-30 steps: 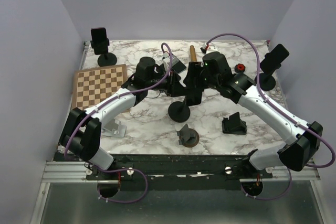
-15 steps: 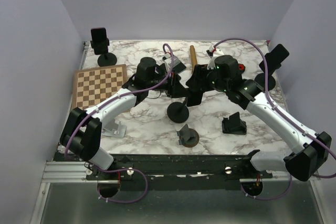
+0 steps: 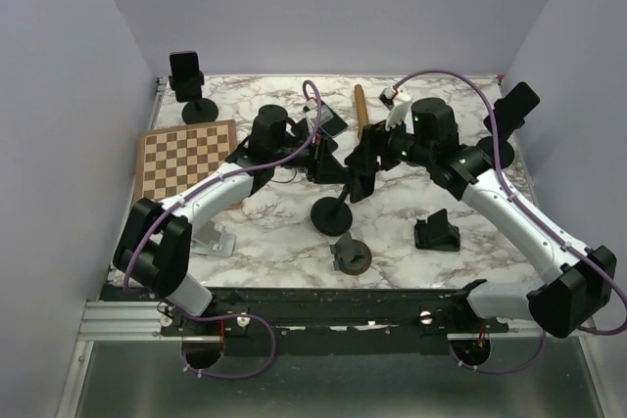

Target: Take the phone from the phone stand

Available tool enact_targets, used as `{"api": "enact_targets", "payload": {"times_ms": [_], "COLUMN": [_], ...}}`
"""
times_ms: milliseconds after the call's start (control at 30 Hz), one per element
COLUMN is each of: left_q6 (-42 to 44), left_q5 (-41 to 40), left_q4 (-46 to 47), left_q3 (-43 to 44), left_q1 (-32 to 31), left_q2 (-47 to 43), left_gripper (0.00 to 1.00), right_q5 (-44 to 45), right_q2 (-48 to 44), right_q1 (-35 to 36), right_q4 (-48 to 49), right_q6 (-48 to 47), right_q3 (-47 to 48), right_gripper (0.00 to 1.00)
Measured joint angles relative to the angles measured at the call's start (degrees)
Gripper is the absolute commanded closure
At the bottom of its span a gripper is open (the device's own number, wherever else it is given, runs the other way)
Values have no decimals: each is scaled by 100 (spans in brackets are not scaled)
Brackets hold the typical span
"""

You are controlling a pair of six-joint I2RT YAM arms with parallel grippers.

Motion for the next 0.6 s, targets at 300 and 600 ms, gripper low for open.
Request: {"api": "enact_targets", "payload": {"times_ms": [300, 600], "left_q6": [-68, 116], "left_q5": [439, 409], "left_q4": [-48, -243], "left_q3": [0, 52], "left_q1": [107, 68], "left_q2": [66, 68], "left_gripper": [100, 100], "right_q5": [-1117, -1355], "right_q2": [448, -42], "right_q1": [-103, -48], "right_q4": [323, 358], "right_q6": [-343, 297], "right_q3": [125, 125], "right_gripper": [99, 99]}}
